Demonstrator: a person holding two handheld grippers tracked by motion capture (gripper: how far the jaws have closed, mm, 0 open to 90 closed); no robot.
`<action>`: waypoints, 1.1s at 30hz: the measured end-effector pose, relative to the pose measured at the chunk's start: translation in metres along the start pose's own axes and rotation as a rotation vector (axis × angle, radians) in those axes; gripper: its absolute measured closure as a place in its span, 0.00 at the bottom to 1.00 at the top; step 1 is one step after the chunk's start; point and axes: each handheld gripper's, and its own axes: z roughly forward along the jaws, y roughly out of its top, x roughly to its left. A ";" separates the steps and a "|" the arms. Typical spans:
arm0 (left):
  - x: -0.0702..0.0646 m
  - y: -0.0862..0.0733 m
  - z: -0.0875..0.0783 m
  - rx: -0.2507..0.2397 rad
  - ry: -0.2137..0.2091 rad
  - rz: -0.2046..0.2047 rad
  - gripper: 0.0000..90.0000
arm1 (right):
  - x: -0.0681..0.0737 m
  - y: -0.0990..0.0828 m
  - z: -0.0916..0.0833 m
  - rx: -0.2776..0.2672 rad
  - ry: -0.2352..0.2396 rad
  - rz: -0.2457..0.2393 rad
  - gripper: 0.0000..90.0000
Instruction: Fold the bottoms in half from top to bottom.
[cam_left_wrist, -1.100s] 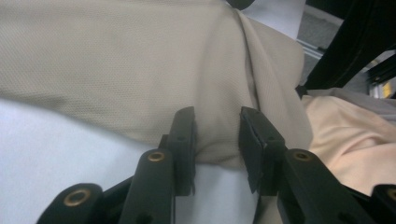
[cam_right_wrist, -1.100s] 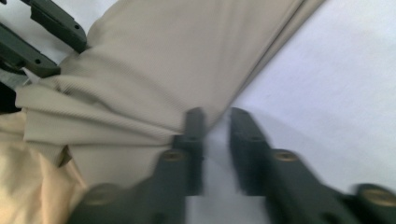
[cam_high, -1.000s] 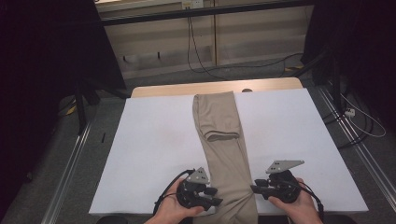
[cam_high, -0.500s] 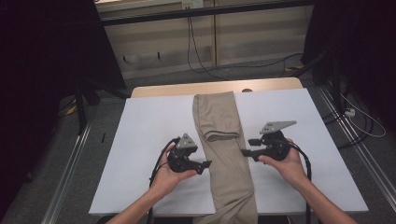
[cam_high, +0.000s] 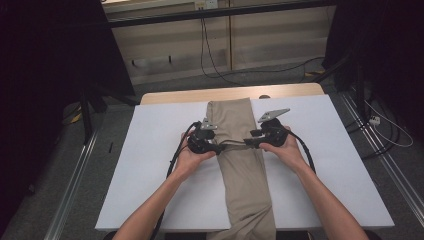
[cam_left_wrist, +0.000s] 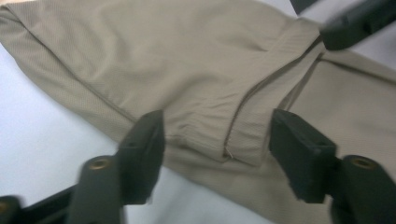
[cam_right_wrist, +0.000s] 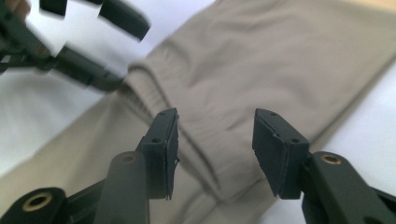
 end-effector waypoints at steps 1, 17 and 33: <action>0.001 0.000 0.001 -0.002 -0.005 -0.007 0.44 | 0.000 0.000 0.000 0.000 0.000 0.000 0.58; 0.017 0.006 0.019 -0.040 -0.061 -0.075 0.84 | 0.004 -0.004 0.015 0.049 -0.058 -0.092 0.76; 0.002 0.013 -0.001 -0.067 -0.126 -0.119 0.96 | 0.002 0.004 -0.007 -0.004 -0.025 0.004 0.96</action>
